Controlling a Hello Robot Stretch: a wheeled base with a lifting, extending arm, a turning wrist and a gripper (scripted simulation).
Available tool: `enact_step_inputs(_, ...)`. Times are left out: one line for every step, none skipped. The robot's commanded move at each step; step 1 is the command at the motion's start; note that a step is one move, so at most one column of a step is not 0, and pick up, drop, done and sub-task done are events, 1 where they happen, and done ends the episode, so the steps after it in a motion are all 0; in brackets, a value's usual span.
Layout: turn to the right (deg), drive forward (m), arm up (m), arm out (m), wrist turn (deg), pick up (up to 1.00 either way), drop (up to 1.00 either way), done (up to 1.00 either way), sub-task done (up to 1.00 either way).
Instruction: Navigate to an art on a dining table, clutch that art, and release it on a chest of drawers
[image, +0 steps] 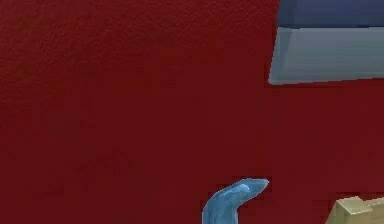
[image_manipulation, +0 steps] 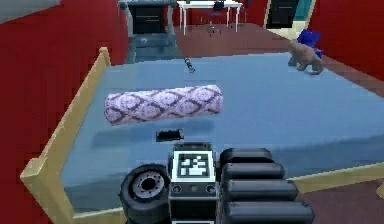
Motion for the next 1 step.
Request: enact_step_inputs(-30.0,0.0,0.0,0.0,0.0,0.0,0.0,0.0,0.0)
